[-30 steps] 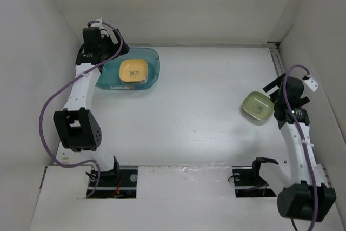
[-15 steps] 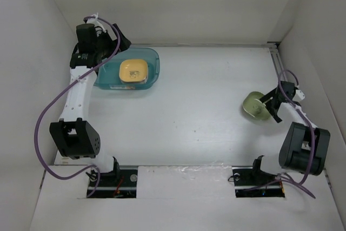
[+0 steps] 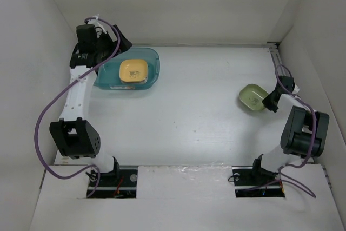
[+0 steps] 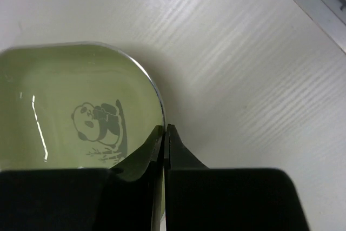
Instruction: Place the plates into the plastic bin on the countertop
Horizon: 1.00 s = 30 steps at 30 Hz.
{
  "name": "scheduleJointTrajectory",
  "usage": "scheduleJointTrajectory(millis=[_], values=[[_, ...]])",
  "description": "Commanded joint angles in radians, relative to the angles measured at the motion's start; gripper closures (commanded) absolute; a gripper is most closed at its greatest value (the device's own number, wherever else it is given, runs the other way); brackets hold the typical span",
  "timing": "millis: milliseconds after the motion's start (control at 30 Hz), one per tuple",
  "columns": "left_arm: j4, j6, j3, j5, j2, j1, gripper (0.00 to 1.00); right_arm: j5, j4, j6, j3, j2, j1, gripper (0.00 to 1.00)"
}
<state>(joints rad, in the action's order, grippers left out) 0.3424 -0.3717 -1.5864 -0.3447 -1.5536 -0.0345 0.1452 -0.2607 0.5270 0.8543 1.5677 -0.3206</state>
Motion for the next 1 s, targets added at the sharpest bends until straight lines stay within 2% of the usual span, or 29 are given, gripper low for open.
scheduleJointTrajectory(millis=[0, 33, 167, 200, 267, 300, 433, 567, 667, 833, 867, 933, 967], values=[[-0.043, -0.016, -0.015, -0.092, 0.007, 0.007, 0.05, -0.044, 0.023, -0.035, 0.035, -0.003, 0.023, 1.00], [-0.043, -0.016, -0.015, -0.093, 0.007, 0.027, 0.07, -0.044, 0.032, -0.035, 0.035, -0.003, 0.043, 1.00], [0.015, -0.016, -0.046, 0.015, -0.019, 0.223, 0.07, 0.002, 0.032, -0.044, 0.083, -0.003, 0.193, 1.00], [0.015, -0.025, -0.046, 0.074, -0.029, 0.330, 0.07, 0.023, 0.032, -0.044, 0.097, -0.003, 0.271, 1.00], [0.015, -0.038, -0.037, 0.131, -0.045, 0.428, 0.07, 0.039, 0.011, -0.044, 0.161, -0.003, 0.351, 1.00], [0.015, -0.038, -0.037, 0.145, -0.072, 0.499, 0.07, 0.054, -0.008, -0.044, 0.187, -0.003, 0.433, 1.00], [0.075, -0.038, -0.067, 0.217, -0.172, 0.606, 0.07, 0.093, -0.070, -0.084, 0.363, 0.028, 0.621, 1.00], [0.142, -0.012, -0.118, 0.311, -0.258, 0.699, 0.07, 0.140, -0.118, -0.093, 0.484, 0.037, 0.748, 1.00], [0.155, -0.012, -0.118, 0.397, -0.281, 0.737, 0.11, 0.192, -0.155, -0.093, 0.543, 0.046, 0.790, 1.00], [0.168, -0.021, -0.118, 0.450, -0.281, 0.737, 0.25, 0.202, -0.175, -0.104, 0.542, 0.000, 0.801, 1.00], [0.168, -0.021, -0.118, 0.464, -0.272, 0.737, 0.36, 0.202, -0.175, -0.104, 0.542, -0.009, 0.801, 1.00], [0.168, -0.021, -0.118, 0.464, -0.272, 0.737, 0.51, 0.214, -0.175, -0.113, 0.513, -0.018, 0.801, 1.00], [0.168, -0.021, -0.118, 0.473, -0.272, 0.737, 0.62, 0.191, -0.164, -0.123, 0.512, -0.043, 0.801, 1.00]])
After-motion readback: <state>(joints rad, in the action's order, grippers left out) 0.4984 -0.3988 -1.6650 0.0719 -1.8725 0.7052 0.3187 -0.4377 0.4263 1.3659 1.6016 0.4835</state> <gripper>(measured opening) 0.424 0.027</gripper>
